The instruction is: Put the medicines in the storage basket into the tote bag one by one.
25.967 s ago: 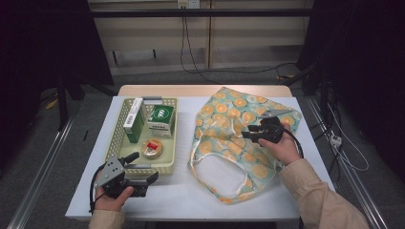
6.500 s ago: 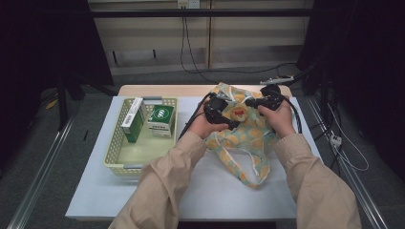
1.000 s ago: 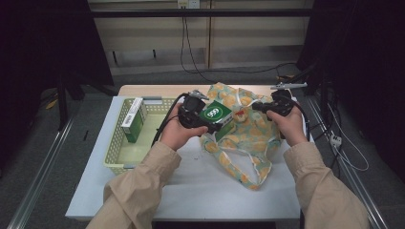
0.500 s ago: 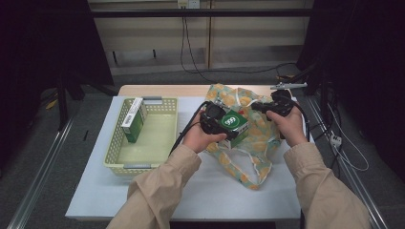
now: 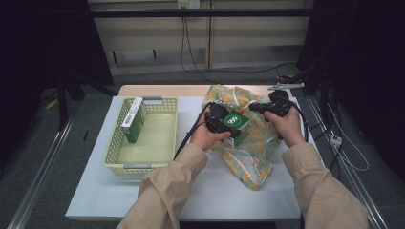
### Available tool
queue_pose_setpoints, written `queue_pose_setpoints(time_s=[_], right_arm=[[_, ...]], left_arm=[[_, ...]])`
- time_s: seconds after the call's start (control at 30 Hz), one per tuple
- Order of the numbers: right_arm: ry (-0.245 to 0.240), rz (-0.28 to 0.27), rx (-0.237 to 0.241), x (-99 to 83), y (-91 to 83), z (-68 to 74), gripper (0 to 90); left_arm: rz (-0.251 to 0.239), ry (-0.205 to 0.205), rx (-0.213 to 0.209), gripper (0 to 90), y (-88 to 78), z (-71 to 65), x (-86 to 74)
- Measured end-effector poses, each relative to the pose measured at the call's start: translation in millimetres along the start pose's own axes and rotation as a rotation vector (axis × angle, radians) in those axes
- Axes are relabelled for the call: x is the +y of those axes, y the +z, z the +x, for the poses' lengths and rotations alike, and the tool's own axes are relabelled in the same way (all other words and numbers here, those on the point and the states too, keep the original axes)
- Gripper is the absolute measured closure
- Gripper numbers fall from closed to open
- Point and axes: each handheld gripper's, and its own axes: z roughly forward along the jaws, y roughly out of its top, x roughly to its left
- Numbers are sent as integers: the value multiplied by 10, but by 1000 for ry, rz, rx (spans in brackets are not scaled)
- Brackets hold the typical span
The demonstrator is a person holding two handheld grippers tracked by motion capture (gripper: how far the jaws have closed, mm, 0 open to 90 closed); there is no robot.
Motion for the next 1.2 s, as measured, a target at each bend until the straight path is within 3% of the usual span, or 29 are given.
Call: queue_pose_setpoints(time_s=[0.2, 0.47, 0.6, 0.73, 0.8, 0.87, 1.0, 1.2], right_arm=[[5, -3, -6, 2, -14, -14, 900], [15, -12, -5, 12, -27, -26, 900], [20, -16, -2, 10, -26, -33, 900], [17, -12, 1, 7, -20, -27, 900], [16, -12, 3, 8, -19, -22, 900], [15, -9, 4, 5, -16, -24, 900], [19, -1, 5, -11, 4, -38, 900], [24, 13, 3, -37, 60, -49, 900]], left_arm=[[-5, -18, 18, 165, 61, 4, 44], [-26, -4, -3, 165, 123, -74, 137], [13, -17, -9, 164, 202, -97, 148], [11, -24, 6, 164, 309, -26, 123], [22, -34, 28, 164, 368, 13, 113], [-5, -45, 39, 163, 402, 41, 124], [10, -13, 105, 162, 453, 75, 175], [-25, -31, 165, 162, 538, 246, 250]])
